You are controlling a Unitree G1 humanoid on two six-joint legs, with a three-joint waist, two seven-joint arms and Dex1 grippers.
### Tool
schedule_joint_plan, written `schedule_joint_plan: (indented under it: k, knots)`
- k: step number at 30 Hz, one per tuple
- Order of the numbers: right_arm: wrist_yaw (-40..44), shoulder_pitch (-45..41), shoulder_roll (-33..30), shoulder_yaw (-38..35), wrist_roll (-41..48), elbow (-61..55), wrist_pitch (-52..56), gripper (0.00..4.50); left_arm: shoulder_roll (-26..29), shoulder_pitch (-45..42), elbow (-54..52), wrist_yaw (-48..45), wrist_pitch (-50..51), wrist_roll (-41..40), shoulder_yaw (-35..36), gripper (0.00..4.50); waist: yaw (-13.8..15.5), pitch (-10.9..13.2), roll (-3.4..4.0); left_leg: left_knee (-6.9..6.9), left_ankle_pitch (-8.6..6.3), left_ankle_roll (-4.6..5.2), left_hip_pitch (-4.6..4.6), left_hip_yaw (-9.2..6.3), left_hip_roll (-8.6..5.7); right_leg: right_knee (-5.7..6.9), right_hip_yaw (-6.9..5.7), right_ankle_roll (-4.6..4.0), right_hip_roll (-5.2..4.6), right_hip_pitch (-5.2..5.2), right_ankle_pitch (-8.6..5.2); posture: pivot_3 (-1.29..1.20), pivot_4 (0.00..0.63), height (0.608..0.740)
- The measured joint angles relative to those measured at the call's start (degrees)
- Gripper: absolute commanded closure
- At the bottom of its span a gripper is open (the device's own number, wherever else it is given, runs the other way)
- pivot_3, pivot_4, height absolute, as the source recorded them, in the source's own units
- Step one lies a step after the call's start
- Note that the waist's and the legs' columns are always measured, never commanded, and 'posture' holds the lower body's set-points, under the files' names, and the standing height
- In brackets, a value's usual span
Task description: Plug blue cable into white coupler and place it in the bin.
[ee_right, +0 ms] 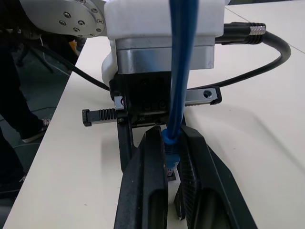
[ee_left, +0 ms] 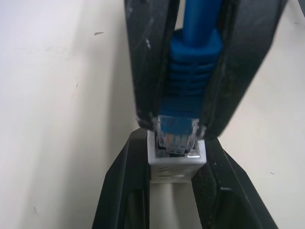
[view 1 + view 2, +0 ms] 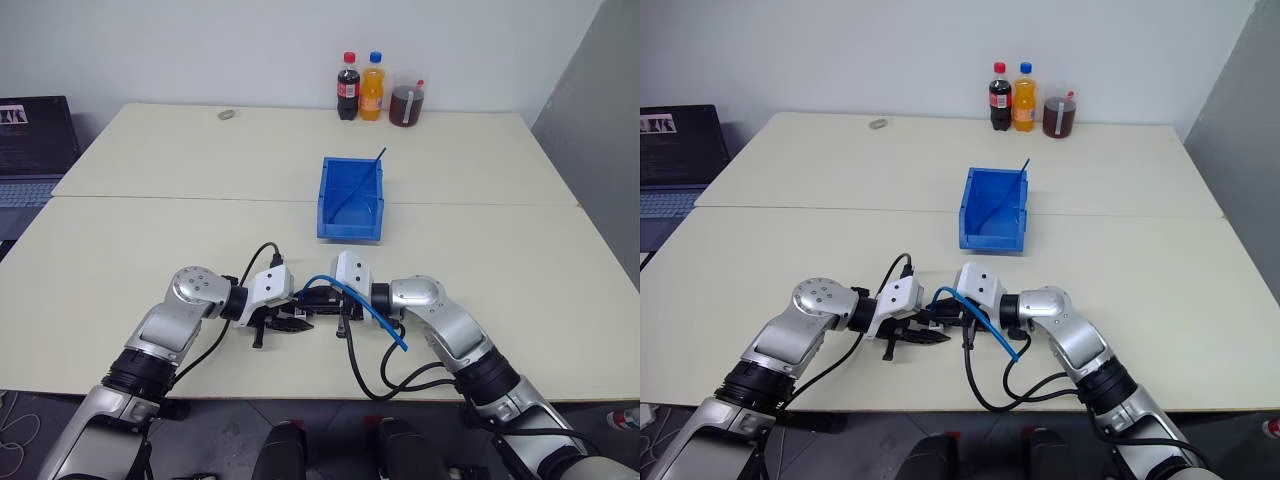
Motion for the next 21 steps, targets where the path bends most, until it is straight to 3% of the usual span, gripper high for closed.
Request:
schedule_joint_plan:
  k: [11,21]
  knots:
    - [1.64,0.16,0.33,0.92,-3.23,3.03,-5.25,4.41,0.11,0.2,-0.04,0.07,-0.04,0.15,-0.01,3.69,-0.02,-0.06,-0.01,-0.02,0.0,0.0,0.16,0.05,0.0,0.01,0.05,-0.01,0.0,0.09,-0.01,0.0,0.15,0.74]
    - [7.8,-5.02,1.21,1.98,-4.06,11.97,-9.46,4.41,0.2,0.5,0.03,0.33,-0.09,0.73,-0.03,3.69,-0.24,-0.08,-0.02,-0.16,-0.01,0.0,0.94,0.07,0.01,-0.04,0.07,0.15,0.01,0.85,-0.21,0.0,0.15,0.74]
